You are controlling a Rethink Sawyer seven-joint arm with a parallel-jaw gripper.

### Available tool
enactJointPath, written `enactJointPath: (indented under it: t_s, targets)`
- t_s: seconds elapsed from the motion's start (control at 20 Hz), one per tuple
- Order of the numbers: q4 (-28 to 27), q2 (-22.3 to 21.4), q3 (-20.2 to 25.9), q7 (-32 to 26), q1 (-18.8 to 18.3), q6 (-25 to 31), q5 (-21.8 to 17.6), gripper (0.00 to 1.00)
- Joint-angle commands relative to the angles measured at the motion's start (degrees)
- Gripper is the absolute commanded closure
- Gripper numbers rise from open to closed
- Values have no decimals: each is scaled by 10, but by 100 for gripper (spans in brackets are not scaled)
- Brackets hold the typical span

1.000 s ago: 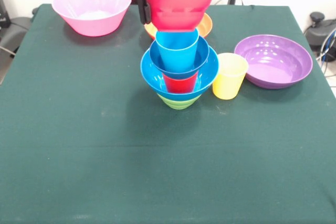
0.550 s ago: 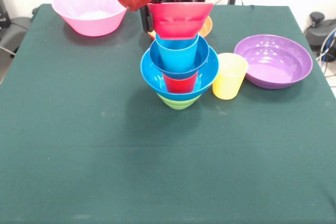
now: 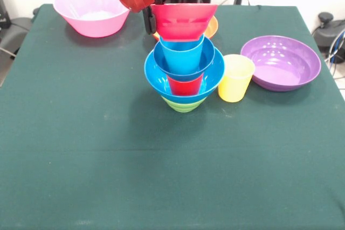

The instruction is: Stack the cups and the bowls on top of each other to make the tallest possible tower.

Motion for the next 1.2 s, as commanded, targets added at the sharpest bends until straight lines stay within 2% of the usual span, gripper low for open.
enactJointPath:
  t_s: [0.05, 1.2]
  targets:
    - [1, 23, -20, -169, 19, 19, -45, 100]
    - [35, 16, -27, -160, 15, 12, -52, 100]
